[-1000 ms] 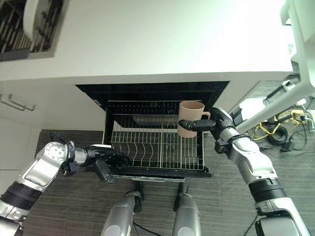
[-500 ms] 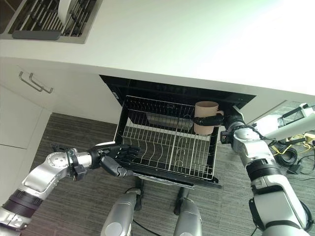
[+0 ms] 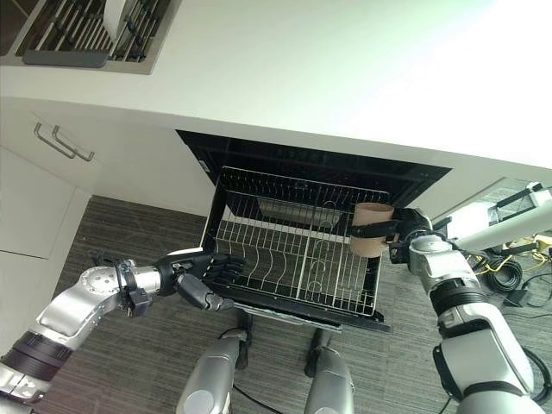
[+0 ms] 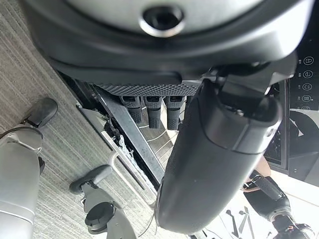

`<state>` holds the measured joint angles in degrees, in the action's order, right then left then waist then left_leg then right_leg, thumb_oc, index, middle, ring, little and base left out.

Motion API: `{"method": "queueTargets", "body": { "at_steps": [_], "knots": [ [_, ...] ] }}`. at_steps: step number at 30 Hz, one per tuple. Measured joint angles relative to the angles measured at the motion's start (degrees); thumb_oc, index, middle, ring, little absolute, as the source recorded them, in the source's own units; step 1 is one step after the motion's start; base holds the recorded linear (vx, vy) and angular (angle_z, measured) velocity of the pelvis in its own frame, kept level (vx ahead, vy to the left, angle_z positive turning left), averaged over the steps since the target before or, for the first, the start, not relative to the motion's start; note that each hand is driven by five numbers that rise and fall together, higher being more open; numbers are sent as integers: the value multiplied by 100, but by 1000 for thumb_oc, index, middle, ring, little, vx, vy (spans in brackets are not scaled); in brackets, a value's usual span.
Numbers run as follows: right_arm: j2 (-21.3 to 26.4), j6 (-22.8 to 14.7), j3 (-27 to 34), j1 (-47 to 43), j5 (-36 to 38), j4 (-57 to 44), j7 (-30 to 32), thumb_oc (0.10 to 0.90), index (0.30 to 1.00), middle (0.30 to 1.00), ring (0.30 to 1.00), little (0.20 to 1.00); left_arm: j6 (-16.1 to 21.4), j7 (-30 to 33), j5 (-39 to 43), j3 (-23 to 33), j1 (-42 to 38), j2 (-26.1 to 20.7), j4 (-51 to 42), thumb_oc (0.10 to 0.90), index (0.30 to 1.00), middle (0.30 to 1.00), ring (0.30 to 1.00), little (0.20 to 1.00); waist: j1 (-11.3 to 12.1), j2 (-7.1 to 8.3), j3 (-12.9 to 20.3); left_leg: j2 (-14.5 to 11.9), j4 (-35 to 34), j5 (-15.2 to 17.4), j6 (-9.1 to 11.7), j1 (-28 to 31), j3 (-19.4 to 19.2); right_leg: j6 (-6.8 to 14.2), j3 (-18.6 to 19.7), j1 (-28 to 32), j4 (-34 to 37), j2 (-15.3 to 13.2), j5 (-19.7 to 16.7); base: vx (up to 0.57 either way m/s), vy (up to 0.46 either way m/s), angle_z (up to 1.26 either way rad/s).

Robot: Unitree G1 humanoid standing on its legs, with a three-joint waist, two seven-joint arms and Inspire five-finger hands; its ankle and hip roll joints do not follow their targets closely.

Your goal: Place the dishes in the dishwasher.

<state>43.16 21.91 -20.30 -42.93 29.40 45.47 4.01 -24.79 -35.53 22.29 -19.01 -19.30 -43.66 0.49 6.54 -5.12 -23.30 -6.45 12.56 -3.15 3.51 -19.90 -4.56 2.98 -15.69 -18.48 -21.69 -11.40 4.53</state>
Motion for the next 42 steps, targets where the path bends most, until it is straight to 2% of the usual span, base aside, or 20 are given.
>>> {"method": "queueTargets", "body": {
  "at_steps": [2, 9, 14, 26, 33, 36, 37, 38, 39, 40, 42],
  "knots": [
    [19, 112, -42, -82, -2, -1, -95, 800, 900, 900, 900, 900, -1, 6, 2, -1, 2, -6, 0, 800, 900, 900, 900, 900, -8, 0, 0, 0, 2, -1, 0, 0, 0, 0, 0, 1, -2, 0, 0, 0, 0, 0],
    [20, 141, -184, -190, -5, -84, -146, 800, 900, 900, 900, 900, 11, 33, 51, 9, 18, -9, -3, 800, 900, 900, 900, 900, -21, 0, 0, 1, -1, -3, 4, 0, -2, 0, 2, -5, 24, -6, 0, 0, 0, 0],
    [122, 114, -128, -64, -23, -682, -201, 800, 900, 900, 900, 900, 4, 137, 218, 83, 206, -55, -117, 800, 900, 900, 900, 900, -47, 1, -1, 6, -21, 2, -3, 0, -17, 3, 2, -2, 34, -4, -2, 20, 5, 0],
    [339, 125, 662, 697, -239, -1899, -43, 800, 900, 900, 900, 900, 17, 302, 221, 309, 572, -60, -204, 800, 900, 900, 900, 900, -345, 31, -19, 6, -52, 27, -36, 89, -139, 34, 115, 17, 68, -1, -29, 18, 11, -4],
    [383, 111, 1302, 1510, -238, -2946, 429, 800, 900, 900, 900, 900, 35, 749, 465, 360, 876, -45, -380, 800, 900, 900, 900, 900, -508, 33, -20, 3, -66, 37, -47, 100, -164, 36, 138, 14, 88, 10, -28, 13, 1, -1],
    [316, 75, 1595, 2123, -239, -3489, 601, 800, 900, 900, 900, 900, 174, 1071, 686, 502, 1177, 45, -499, 800, 900, 900, 900, 900, -539, 62, -22, -13, -69, 49, -46, 139, -214, 37, 201, 15, 86, 33, -28, 40, -18, -8],
    [113, 34, 1842, 2445, -240, -3796, 673, 800, 900, 900, 900, 900, 279, 1255, 758, 673, 1359, 195, -558, 800, 900, 900, 900, 900, -542, 87, -21, -25, -75, 56, -44, 158, -238, 36, 226, 18, 87, 47, -27, 75, -51, -15],
    [-266, -72, 1937, 2818, -241, -4159, 721, 800, 900, 900, 900, 900, 503, 1607, 980, 995, 1557, 504, -572, 800, 900, 900, 900, 900, -630, 170, -21, -46, -87, 61, -37, 222, -275, 37, 270, 53, 85, 70, -27, 88, -60, -14],
    [-440, -116, 1948, 3007, -298, -4316, 767, 800, 900, 900, 900, 900, 714, 1807, 1118, 1070, 1586, 656, -576, 800, 900, 900, 900, 900, -659, 207, -18, -52, -91, 80, -25, 276, -280, 39, 279, 91, 82, 75, -18, 92, -66, -10],
    [-822, -259, 2147, 3543, -517, -4841, 835, 800, 900, 900, 900, 900, 1145, 2020, 1121, 1379, 1729, 1110, -721, 800, 900, 900, 900, 900, -700, 261, -17, -56, -82, 119, -17, 335, -276, 33, 298, 140, 55, 80, 28, 72, -38, -2],
    [-1061, -341, 2176, 3856, -537, -5176, 758, 800, 900, 900, 900, 900, 1672, 2261, 1121, 1786, 1848, 1430, -972, 800, 900, 900, 900, 900, -783, 377, 9, -76, -85, 146, -22, 367, -287, 21, 327, 140, 36, 95, 65, 73, -36, -6]
  ]
}}
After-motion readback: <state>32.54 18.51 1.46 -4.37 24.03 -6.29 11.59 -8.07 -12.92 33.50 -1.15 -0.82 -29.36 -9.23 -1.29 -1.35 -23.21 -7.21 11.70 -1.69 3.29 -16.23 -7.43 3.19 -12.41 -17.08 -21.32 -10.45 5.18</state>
